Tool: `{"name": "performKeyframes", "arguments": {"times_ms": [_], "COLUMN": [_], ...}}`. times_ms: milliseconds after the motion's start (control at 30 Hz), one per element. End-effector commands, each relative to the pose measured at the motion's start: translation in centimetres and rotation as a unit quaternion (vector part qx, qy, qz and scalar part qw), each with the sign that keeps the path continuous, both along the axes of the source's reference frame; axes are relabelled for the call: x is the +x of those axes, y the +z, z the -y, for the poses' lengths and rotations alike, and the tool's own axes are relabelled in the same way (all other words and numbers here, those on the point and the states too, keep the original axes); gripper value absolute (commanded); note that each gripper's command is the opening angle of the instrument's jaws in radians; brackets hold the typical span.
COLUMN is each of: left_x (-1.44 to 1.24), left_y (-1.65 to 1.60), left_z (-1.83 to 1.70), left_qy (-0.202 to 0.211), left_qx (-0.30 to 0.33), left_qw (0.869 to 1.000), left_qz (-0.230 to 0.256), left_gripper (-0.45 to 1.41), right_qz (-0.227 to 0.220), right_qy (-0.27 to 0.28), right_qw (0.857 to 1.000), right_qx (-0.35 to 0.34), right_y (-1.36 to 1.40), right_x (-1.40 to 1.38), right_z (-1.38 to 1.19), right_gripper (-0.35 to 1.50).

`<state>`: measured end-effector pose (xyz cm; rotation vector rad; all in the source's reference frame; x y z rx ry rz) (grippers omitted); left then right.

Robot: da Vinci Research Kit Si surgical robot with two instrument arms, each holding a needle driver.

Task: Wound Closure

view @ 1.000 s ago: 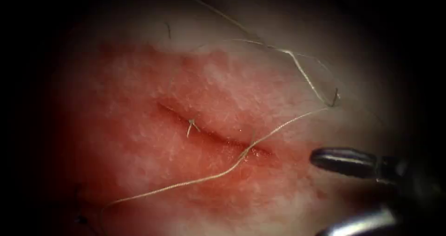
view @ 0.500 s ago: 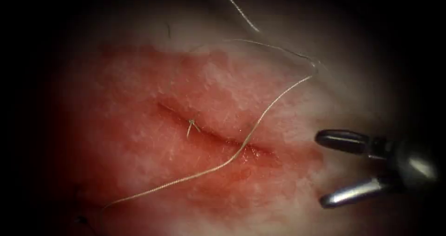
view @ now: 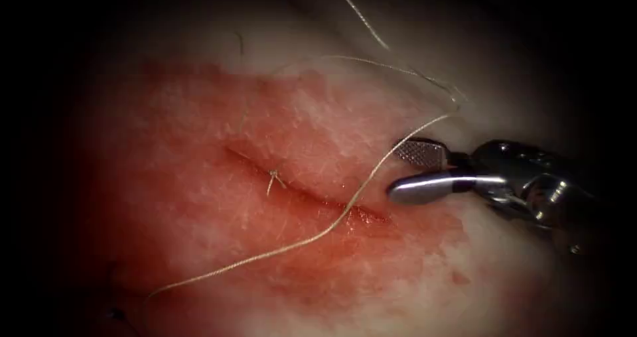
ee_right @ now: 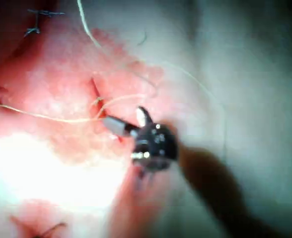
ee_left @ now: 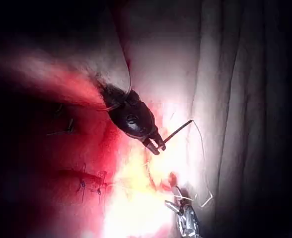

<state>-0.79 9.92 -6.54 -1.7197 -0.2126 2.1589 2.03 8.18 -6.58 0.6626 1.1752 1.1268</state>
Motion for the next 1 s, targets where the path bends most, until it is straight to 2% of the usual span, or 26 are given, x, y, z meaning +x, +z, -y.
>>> {"name": "performKeyframes", "arguments": {"times_ms": [33, 100, 200, 233, 267, 300, 400, 500, 533, 600, 667, 767, 800, 833, 867, 933, 1000], "left_x": [-0.05, -0.05, -0.06, -0.07, -0.07, -0.08, -0.09, -0.11, -0.14, -0.18, -0.24, -0.27, -0.27, -0.27, -0.26, -0.26, -0.26], "left_y": [0.07, 0.07, 0.07, 0.07, 0.07, 0.07, 0.08, 0.09, 0.11, 0.14, 0.18, 0.20, 0.20, 0.20, 0.20, 0.20, 0.20], "left_z": [0.02, 0.03, 0.03, 0.04, 0.04, 0.04, 0.05, 0.06, 0.07, 0.09, 0.12, 0.14, 0.14, 0.14, 0.14, 0.14, 0.14], "left_qy": [0.001, 0.000, 0.000, 0.000, 0.000, 0.000, 0.001, 0.000, 0.002, 0.006, 0.011, 0.013, 0.014, 0.014, 0.014, 0.014, 0.014], "left_qx": [0.000, 0.000, 0.000, 0.000, 0.000, -0.001, -0.001, -0.002, -0.003, -0.004, -0.002, 0.000, 0.000, 0.000, 0.000, 0.000, 0.000], "left_qw": [1.000, 1.000, 1.000, 1.000, 1.000, 1.000, 1.000, 1.000, 1.000, 1.000, 1.000, 1.000, 1.000, 1.000, 1.000, 1.000, 1.000], "left_qz": [0.001, 0.001, 0.000, 0.001, 0.001, 0.001, 0.002, 0.004, 0.005, 0.004, 0.002, 0.003, 0.003, 0.003, 0.003, 0.003, 0.003], "left_gripper": [-0.35, -0.35, -0.35, -0.35, -0.35, -0.35, -0.35, -0.35, -0.35, -0.35, -0.35, -0.35, -0.35, -0.35, -0.35, -0.35, -0.35], "right_qz": [-0.016, -0.012, -0.006, -0.005, -0.005, -0.018, 0.011, 0.013, 0.011, 0.009, -0.004, -0.019, -0.031, -0.031, -0.038, -0.049, -0.056], "right_qy": [0.005, 0.005, 0.008, 0.005, 0.005, -0.017, -0.022, -0.019, -0.020, -0.023, -0.030, -0.038, -0.041, -0.041, -0.045, -0.052, -0.057], "right_qw": [1.000, 1.000, 1.000, 1.000, 1.000, 0.999, 0.998, 0.997, 0.997, 0.996, 0.995, 0.993, 0.991, 0.991, 0.990, 0.988, 0.987], "right_qx": [0.004, -0.005, -0.016, -0.025, -0.025, -0.034, -0.065, -0.069, -0.075, -0.083, -0.096, -0.111, -0.120, -0.120, -0.128, -0.135, -0.141], "right_y": [-0.11, -0.21, -0.20, -0.16, -0.16, -0.14, -0.17, -0.28, -0.49, -0.69, -1.09, -1.53, -1.81, -1.81, -2.02, -2.26, -2.36], "right_x": [0.15, 0.26, 0.43, 0.50, 0.50, 0.53, 0.48, 0.47, 0.53, 0.64, 0.92, 1.25, 1.49, 1.49, 1.70, 2.03, 2.29], "right_z": [-0.02, -0.06, -0.09, -0.09, -0.09, -0.09, -0.07, -0.05, 0.00, 0.03, 0.10, 0.22, 0.32, 0.32, 0.41, 0.57, 0.75], "right_gripper": [0.89, 0.89, 0.88, 0.61, 0.61, -0.35, -0.35, -0.35, -0.35, -0.35, -0.35, -0.35, -0.35, -0.35, -0.35, -0.35, -0.35]}}
